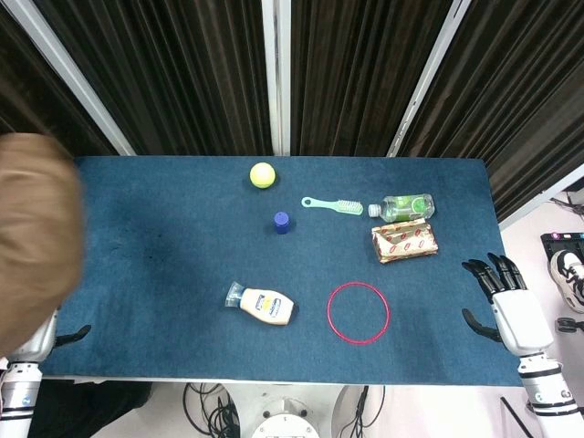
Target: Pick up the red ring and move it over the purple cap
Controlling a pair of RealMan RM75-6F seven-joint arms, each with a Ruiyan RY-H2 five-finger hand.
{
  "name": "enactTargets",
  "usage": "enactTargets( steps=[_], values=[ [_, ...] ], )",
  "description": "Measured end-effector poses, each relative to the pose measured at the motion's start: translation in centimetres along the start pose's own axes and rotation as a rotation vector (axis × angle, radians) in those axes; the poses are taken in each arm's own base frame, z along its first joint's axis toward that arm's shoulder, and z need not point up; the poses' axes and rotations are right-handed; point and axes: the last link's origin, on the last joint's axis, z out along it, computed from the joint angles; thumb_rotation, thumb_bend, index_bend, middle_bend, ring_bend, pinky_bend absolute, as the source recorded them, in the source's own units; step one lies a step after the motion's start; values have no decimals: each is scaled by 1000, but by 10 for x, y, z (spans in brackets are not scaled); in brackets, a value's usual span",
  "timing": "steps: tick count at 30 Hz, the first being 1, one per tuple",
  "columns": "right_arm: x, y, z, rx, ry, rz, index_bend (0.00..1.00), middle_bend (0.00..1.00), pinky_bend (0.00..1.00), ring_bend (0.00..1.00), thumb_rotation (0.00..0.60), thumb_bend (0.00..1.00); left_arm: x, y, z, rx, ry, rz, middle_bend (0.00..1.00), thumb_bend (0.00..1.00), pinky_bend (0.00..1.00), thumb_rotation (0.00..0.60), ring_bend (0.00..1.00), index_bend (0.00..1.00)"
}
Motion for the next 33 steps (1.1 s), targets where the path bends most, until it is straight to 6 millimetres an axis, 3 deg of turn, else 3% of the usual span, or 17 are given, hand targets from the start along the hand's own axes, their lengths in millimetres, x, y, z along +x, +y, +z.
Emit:
enactTargets(
  steps=[8, 13, 22, 26, 33],
  values=[
    [-1, -2, 2, 10, -12, -3, 161, 157, 0, 0, 600, 228, -1, 0, 0, 1, 1, 0, 0, 65, 0, 600, 0, 109],
    [-11, -10, 5, 54, -70, -3, 180, 159, 0, 0, 600, 230, -1, 1, 0, -1, 4, -4, 0, 66, 0, 600, 0, 110],
    [-67, -42, 26, 242, -319, -82, 323, 182, 0, 0, 600, 269, -1, 2, -3, -1, 7, -6, 0, 66, 0, 600, 0, 110],
    [-91, -53, 34, 308, -361, -116, 433, 166, 0, 0, 600, 280, 0, 0, -6, 6, 7, -6, 0, 65, 0, 600, 0, 109],
    [-116, -62, 41, 387, -355, -164, 452, 145, 0, 0, 600, 296, 0, -2, -7, 12, 8, -7, 0, 65, 0, 600, 0, 110]
  ],
)
